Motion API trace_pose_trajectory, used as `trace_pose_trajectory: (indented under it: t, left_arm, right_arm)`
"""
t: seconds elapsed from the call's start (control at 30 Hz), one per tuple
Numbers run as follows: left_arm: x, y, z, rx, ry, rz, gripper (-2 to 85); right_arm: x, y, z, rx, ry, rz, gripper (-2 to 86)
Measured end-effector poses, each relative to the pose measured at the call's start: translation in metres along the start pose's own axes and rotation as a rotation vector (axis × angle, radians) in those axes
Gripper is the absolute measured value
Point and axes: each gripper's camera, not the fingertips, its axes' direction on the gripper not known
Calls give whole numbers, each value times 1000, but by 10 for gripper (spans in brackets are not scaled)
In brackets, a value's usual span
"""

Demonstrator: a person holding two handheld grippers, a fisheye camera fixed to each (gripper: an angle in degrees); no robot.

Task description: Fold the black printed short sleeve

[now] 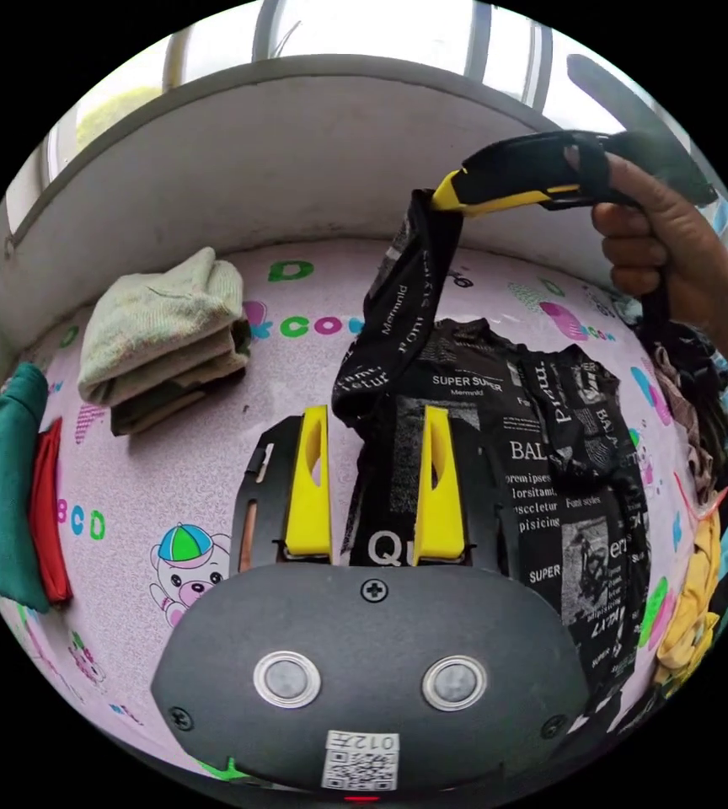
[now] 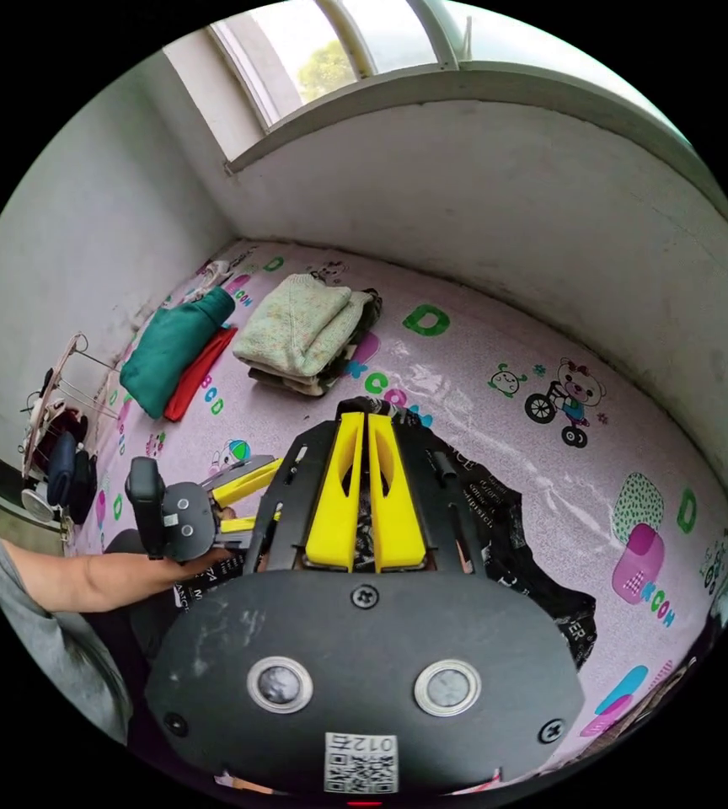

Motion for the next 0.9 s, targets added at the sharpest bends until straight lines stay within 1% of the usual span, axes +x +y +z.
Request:
trace_pose_trajectory:
  t: [0.17,0.23,0.33,0.47,0.63,0.9]
  left_arm:
    - [29,1,-12,57,16,15,69]
    - [55,4,-24,96,-9,77,56]
    - [93,8,-28,81,4,170,49]
    - [137,15,-25,80,-1,227,41]
    - [202,16,-4,-4,16,280,31]
    - [267,16,40,-119,28,346,28]
  right_arm:
    - [30,4,-38,40,-25,66,-6]
    - [44,8,-54,52,-36,87,-6]
    - [71,22,-83,67,-53,132,-6]
    - [109,48,-114,63,-41,187,-6]
    - [151,79,-139,78,-22,256,-6]
    - [218,131,-151,62,35,382,-6]
